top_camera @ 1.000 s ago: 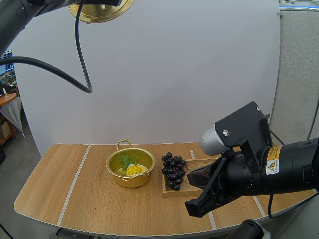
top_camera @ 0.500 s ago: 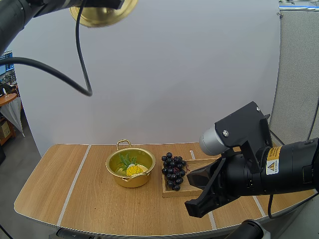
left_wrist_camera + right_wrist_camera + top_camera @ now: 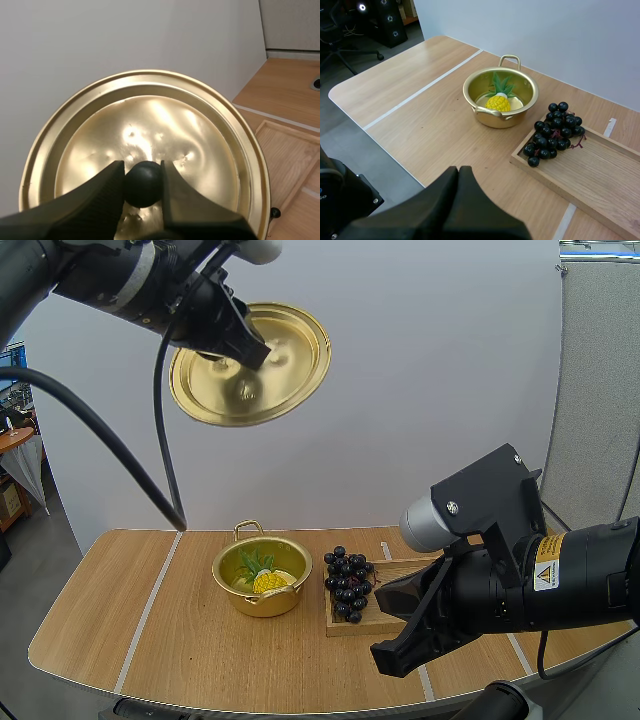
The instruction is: Open the pot, put the pineapple inside, and close it
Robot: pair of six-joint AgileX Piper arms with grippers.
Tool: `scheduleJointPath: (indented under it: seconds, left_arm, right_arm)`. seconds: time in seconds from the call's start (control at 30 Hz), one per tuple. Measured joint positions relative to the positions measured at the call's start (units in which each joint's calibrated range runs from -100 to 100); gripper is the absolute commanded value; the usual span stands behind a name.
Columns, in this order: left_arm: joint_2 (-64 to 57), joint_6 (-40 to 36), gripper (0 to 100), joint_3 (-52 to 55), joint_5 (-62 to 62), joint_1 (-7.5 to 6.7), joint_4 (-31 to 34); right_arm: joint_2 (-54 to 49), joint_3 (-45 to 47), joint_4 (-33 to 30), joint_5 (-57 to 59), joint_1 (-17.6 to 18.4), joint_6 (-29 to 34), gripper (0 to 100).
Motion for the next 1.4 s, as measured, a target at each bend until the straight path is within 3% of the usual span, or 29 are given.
scheduleJointPath:
  seconds: [0.33, 0.5, 0.97, 1.23, 1.4]
  left_arm:
    - [2.84, 0.00, 1, 0.00, 1.84, 0.00, 1.85]
    - [10.33, 0.00, 1, 0.00, 2.00, 0.00, 4.50]
    - [26.94, 0.00, 0, 0.67, 2.00, 0.00, 4.48]
    - [30.93, 2.94, 0, 13.21, 1.44, 0.00, 4.48]
    - [31.02, 6.43, 0, 21.39, -7.02, 0.00, 4.35]
  right_arm:
    - [0.00, 0.00, 0.00, 0.00, 0.00, 0.00, 0]
    - [0.00, 0.00, 0.00, 0.00, 0.00, 0.00, 0]
    - [0.00, 0.00, 0.00, 0.00, 0.00, 0.00, 0]
    - [0.00, 0.00, 0.00, 0.00, 0.00, 0.00, 0]
    - [0.00, 0.00, 0.00, 0.00, 0.00, 0.00, 0]
